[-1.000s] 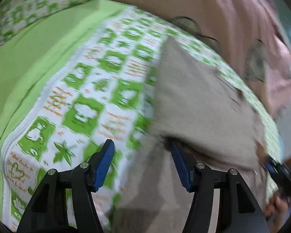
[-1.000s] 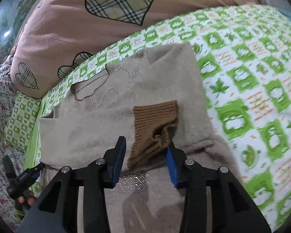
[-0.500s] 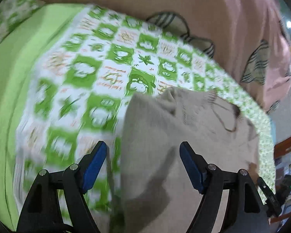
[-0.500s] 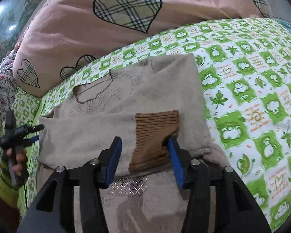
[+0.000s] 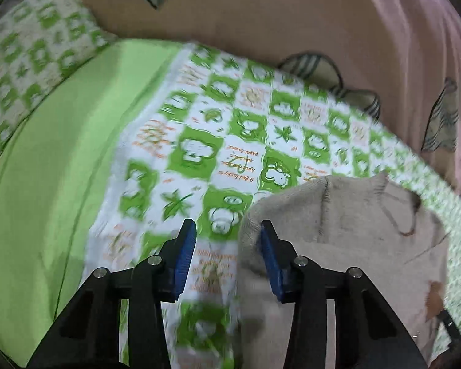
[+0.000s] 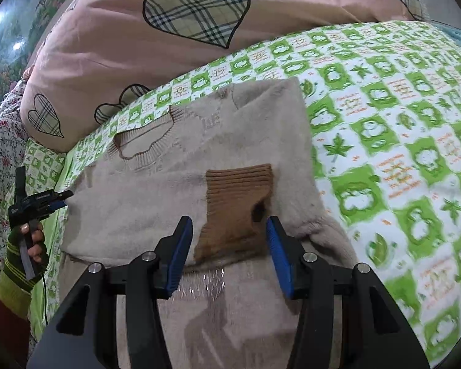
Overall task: Fold small clothes
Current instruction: 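Grasp the brown cuff with the right tool and lay it flat on the body, then grasp the brown ribbed hem with both tools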
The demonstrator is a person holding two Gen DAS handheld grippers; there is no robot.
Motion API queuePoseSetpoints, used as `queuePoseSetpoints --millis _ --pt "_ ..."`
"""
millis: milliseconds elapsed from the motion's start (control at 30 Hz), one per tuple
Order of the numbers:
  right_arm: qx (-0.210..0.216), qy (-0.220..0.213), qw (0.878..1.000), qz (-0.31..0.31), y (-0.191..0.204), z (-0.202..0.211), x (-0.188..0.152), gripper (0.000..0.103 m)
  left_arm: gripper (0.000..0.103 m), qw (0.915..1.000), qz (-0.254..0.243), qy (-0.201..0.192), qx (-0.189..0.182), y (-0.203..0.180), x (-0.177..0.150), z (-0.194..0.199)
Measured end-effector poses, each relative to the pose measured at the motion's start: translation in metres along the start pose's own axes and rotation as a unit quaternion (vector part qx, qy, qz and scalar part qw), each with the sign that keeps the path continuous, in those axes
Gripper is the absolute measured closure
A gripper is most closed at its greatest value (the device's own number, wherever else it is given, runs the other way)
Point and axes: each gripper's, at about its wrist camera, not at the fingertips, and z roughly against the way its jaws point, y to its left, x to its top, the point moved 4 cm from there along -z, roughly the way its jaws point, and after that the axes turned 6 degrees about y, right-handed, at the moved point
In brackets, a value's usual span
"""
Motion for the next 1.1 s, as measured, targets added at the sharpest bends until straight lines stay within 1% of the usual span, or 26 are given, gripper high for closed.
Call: queuePoseSetpoints --millis 33,100,133,167,200,267,300,400,467,600,667,700,767,900,1000,1067,1100 --pt "0.001 -0.001 1.0 0.0 -0.001 0.007 -0.003 0.052 0.061 1.0 0.003 -0.007 -0.006 0.001 -0.006 0.009" --pt "0.005 -0.004 1.0 0.005 -0.003 0.021 -0.01 0.052 0.06 0.9996 0.004 -0.016 -0.025 0.001 -0.025 0.03" --pt "0.004 -0.005 1.0 0.007 -0.005 0.028 -0.014 0.051 0.058 0.9992 0.007 -0.019 -0.036 0.002 -0.034 0.038" --pt "0.004 -0.006 1.0 0.008 -0.006 0.035 -0.019 0.051 0.049 0.9987 0.009 -0.021 -0.045 0.002 -0.043 0.046" --pt "0.004 -0.006 1.0 0.01 -0.009 0.042 -0.025 0.051 0.046 0.9981 0.011 -0.021 -0.056 -0.001 -0.06 0.058" --pt "0.003 -0.005 1.0 0.01 -0.014 0.054 -0.038 0.05 0.046 0.997 0.014 -0.02 -0.073 0.002 -0.088 0.072" --pt "0.003 -0.006 1.0 0.009 -0.016 0.061 -0.044 0.05 0.045 0.9964 0.013 -0.016 -0.083 0.001 -0.111 0.083" --pt "0.004 -0.009 1.0 0.003 -0.026 0.077 -0.06 0.049 0.039 0.9954 0.013 -0.006 -0.095 0.004 -0.164 0.102" --pt "0.004 -0.009 1.0 -0.003 -0.034 0.088 -0.072 0.048 0.037 0.9957 0.008 0.008 -0.092 0.007 -0.202 0.109" --pt "0.002 -0.003 1.0 0.001 -0.04 0.102 -0.092 0.047 0.036 0.9951 0.012 0.034 -0.092 0.018 -0.257 0.117" --pt "0.009 0.003 1.0 0.007 -0.041 0.107 -0.103 0.047 0.034 0.9951 0.013 0.039 -0.09 0.024 -0.278 0.123" --pt "0.016 0.008 1.0 0.011 -0.041 0.11 -0.109 0.047 0.032 0.9944 0.016 0.044 -0.095 0.028 -0.29 0.127" --pt "0.035 0.015 0.999 0.019 -0.04 0.118 -0.122 0.047 0.03 0.9928 0.018 0.052 -0.107 0.033 -0.311 0.133" --pt "0.061 0.025 0.997 0.028 -0.044 0.133 -0.148 0.047 0.027 0.9898 0.007 0.07 -0.124 0.039 -0.352 0.141" --pt "0.069 0.034 0.997 0.021 -0.056 0.142 -0.166 0.047 0.024 0.9865 -0.002 0.073 -0.147 0.038 -0.379 0.148" --pt "0.079 0.043 0.996 0.006 -0.066 0.146 -0.177 0.047 0.024 0.9835 -0.008 0.075 -0.165 0.033 -0.392 0.151" --pt "0.091 0.053 0.994 -0.004 -0.071 0.146 -0.185 0.047 0.026 0.9816 -0.01 0.076 -0.175 0.031 -0.399 0.153"
